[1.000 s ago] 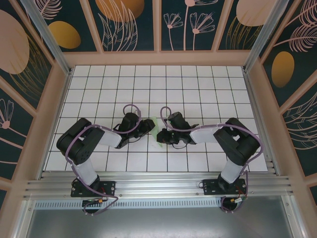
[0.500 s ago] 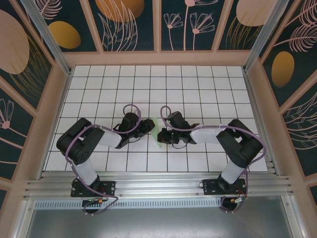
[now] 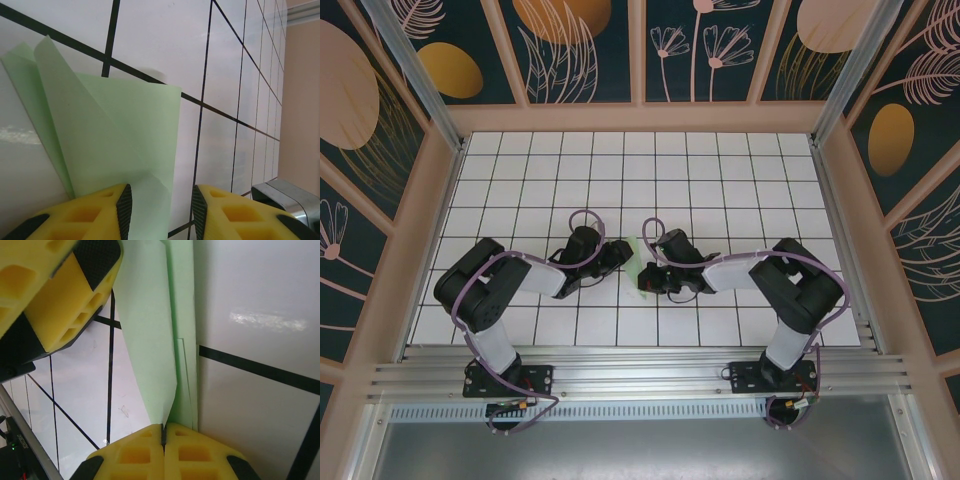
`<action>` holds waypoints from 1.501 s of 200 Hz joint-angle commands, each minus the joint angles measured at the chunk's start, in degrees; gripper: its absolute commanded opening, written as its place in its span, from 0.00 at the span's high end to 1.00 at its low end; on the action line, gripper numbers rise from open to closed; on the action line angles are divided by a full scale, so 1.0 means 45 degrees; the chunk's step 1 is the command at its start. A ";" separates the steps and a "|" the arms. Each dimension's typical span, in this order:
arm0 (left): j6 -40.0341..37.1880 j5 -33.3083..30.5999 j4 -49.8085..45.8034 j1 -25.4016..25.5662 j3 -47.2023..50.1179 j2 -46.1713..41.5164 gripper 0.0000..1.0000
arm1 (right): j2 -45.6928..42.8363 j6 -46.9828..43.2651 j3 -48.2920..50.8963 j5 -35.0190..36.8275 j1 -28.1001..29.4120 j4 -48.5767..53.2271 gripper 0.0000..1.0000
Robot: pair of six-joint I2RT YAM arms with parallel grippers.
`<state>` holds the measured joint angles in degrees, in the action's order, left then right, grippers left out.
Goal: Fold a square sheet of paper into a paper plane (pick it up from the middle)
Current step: Fold the wing for the fifth time at the center of the table.
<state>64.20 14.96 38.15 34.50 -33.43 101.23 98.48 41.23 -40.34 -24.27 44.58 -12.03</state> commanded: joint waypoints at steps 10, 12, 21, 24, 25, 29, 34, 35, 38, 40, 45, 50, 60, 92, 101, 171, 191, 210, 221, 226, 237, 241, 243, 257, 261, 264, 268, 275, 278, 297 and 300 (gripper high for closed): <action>-0.0412 -0.0454 -0.1076 -0.0062 -0.0031 -0.0015 0.60 | -0.0733 0.0039 0.0095 -0.0210 0.0055 0.0978 0.90; -0.0403 -0.0463 -0.1076 -0.0058 -0.0037 -0.0015 0.60 | -0.0771 0.0022 0.0081 -0.0211 0.0055 0.1019 0.90; -0.0399 -0.0473 -0.1076 -0.0069 -0.0036 -0.0018 0.60 | -0.0932 -0.0046 0.0058 -0.0192 0.0074 0.1181 0.90; -0.0396 -0.0473 -0.1076 -0.0052 -0.0023 -0.0008 0.60 | -0.0974 -0.0052 0.0058 -0.0175 0.0074 0.1210 0.89; -0.0398 -0.0473 -0.1076 -0.0061 -0.0027 -0.0012 0.60 | -0.0979 -0.0047 0.0058 -0.0174 0.0074 0.1229 0.89; -0.0399 -0.0473 -0.1076 -0.0068 -0.0037 -0.0004 0.60 | -0.1028 -0.0063 0.0076 -0.0165 0.0093 0.1283 0.89; -0.0396 -0.0458 -0.1076 -0.0066 -0.0032 0.0023 0.60 | -0.1056 -0.0061 0.0095 -0.0138 0.0093 0.1353 0.88; -0.0398 -0.0456 -0.1076 -0.0068 -0.0032 0.0014 0.60 | -0.1059 -0.0061 0.0096 -0.0126 0.0093 0.1359 0.88; -0.0400 -0.0454 -0.1076 -0.0062 -0.0032 0.0013 0.60 | -0.1087 -0.0086 0.0121 -0.0111 0.0104 0.1396 0.88; -0.0391 -0.0459 -0.1076 -0.0058 -0.0037 0.0021 0.60 | -0.1099 -0.0082 0.0122 -0.0089 0.0111 0.1417 0.87; -0.0400 -0.0454 -0.1076 -0.0052 -0.0035 0.0024 0.60 | -0.1071 -0.0093 0.0133 -0.0061 0.0130 0.1465 0.87; -0.0396 -0.0454 -0.1076 -0.0066 -0.0032 0.0024 0.60 | -0.1050 -0.0127 0.0136 -0.0038 0.0150 0.1501 0.87; -0.0401 -0.0454 -0.1076 -0.0054 -0.0033 0.0002 0.60 | -0.0992 -0.0169 0.0136 0.0012 0.0187 0.1586 0.87; -0.0401 -0.0454 -0.1110 -0.0065 -0.0052 -0.0012 0.60 | -0.0778 -0.0265 0.0038 0.0322 0.0335 0.1967 0.86; -0.0405 -0.0463 -0.1114 -0.0061 -0.0067 0.0018 0.60 | -0.0781 -0.0293 -0.0005 0.0383 0.0396 0.2008 0.86; -0.0408 -0.0499 -0.1193 -0.0069 -0.0052 -0.0079 0.60 | -0.0612 0.0143 0.0721 0.0439 0.0350 0.1257 1.00; -0.0402 -0.0532 -0.1227 -0.0075 -0.0042 -0.0091 0.60 | -0.0474 0.0349 0.1033 0.0294 0.0195 0.1031 1.00; -0.0433 -0.0493 -0.1266 -0.0060 -0.0052 -0.0085 0.61 | -0.0898 0.0454 0.1152 0.0343 0.0172 0.0814 0.98; -0.0458 -0.0491 -0.1309 -0.0058 -0.0055 -0.0079 0.61 | -0.1431 0.0513 0.1151 0.0282 0.0128 0.0535 0.95; -0.0459 -0.0499 -0.1337 -0.0057 -0.0073 -0.0057 0.61 | -0.1665 0.0551 0.1151 0.0249 0.0097 0.0412 0.93; -0.0458 -0.0493 -0.1371 -0.0051 -0.0108 -0.0037 0.61 | -0.2138 0.0653 0.1132 0.0110 -0.0008 0.0103 0.89; -0.0449 -0.0479 -0.1387 -0.0066 -0.0110 -0.0020 0.61 | -0.2278 0.0711 0.1132 0.0023 -0.0064 -0.0021 0.88; -0.0457 -0.0450 -0.1388 -0.0059 -0.0120 -0.0007 0.61 | -0.2358 0.0723 0.1122 -0.0016 -0.0072 -0.0075 0.87; -0.0402 -0.0429 -0.1383 -0.0059 -0.0159 0.0031 0.61 | -0.2721 0.0778 0.1018 -0.0110 -0.0110 -0.0241 0.85; -0.0402 -0.0424 -0.1405 -0.0066 -0.0168 0.0038 0.61 | -0.2815 0.0804 0.0982 -0.0060 -0.0120 -0.0237 0.84; -0.0415 -0.0433 -0.1407 -0.0064 -0.0169 0.0031 0.61 | -0.2862 0.0813 0.0976 -0.0039 -0.0121 -0.0263 0.84; -0.0411 -0.0434 -0.1426 -0.0068 -0.0187 0.0041 0.61 | -0.2914 0.0816 0.0957 -0.0074 -0.0128 -0.0350 0.84; -0.0411 -0.0419 -0.1456 -0.0067 -0.0207 0.0060 0.61 | -0.2943 0.0817 0.0956 -0.0245 -0.0140 -0.0570 0.84; -0.0412 -0.0432 -0.1475 -0.0064 -0.0222 0.0055 0.61 | -0.2925 0.0813 0.0956 -0.0318 -0.0131 -0.0671 0.84; -0.0435 -0.0415 -0.1525 -0.0063 -0.0301 0.0102 0.61 | -0.2515 0.0847 0.0634 -0.0804 -0.0141 -0.0874 0.84; -0.0432 -0.0395 -0.1542 -0.0059 -0.0315 0.0102 0.61 | -0.2436 0.0833 0.0589 -0.0862 -0.0123 -0.0904 0.84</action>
<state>63.79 14.98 35.94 34.50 -34.39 101.16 86.30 44.05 -35.90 -24.99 44.18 -13.69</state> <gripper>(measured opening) 0.390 0.158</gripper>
